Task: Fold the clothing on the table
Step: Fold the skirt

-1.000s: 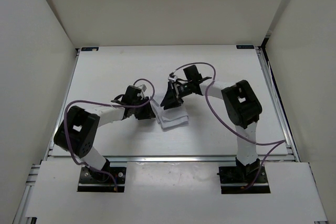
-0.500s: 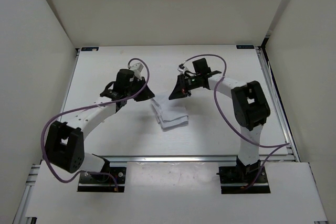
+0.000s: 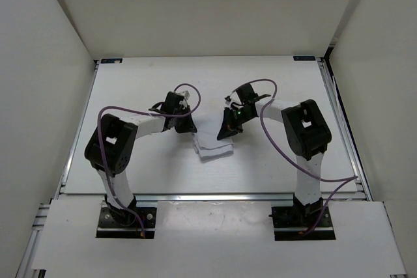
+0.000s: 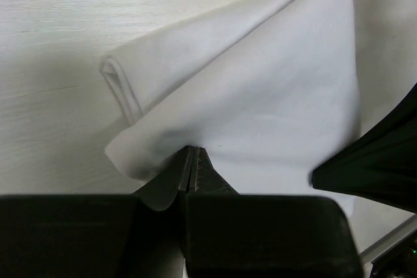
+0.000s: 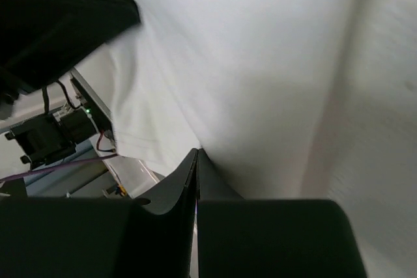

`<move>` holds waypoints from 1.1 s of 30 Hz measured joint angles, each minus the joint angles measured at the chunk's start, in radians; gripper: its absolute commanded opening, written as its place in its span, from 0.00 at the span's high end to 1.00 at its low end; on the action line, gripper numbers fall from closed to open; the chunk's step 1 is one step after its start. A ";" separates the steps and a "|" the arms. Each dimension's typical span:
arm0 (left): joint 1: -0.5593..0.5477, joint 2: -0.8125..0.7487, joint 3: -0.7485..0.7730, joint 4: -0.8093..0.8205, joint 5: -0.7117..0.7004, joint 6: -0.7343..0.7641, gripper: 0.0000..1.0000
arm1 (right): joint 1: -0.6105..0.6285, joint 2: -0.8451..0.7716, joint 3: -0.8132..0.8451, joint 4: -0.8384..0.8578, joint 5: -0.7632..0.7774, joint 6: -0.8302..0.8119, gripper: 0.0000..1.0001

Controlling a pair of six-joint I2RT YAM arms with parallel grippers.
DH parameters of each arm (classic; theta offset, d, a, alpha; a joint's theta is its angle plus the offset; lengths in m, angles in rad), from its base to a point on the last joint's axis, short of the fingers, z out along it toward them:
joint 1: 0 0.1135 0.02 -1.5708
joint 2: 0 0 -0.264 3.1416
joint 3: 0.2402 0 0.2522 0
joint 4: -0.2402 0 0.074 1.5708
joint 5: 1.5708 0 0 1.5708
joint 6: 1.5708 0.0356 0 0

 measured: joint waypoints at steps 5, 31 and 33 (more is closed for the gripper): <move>-0.003 -0.006 0.004 -0.029 -0.051 0.021 1.00 | -0.026 -0.006 -0.046 -0.029 0.005 -0.010 0.99; 0.048 -0.145 -0.068 -0.068 -0.074 0.039 1.00 | 0.102 0.018 0.116 -0.066 -0.042 -0.048 1.00; 0.048 -0.136 -0.068 -0.065 -0.079 0.044 1.00 | 0.132 0.040 0.116 -0.062 -0.049 -0.042 1.00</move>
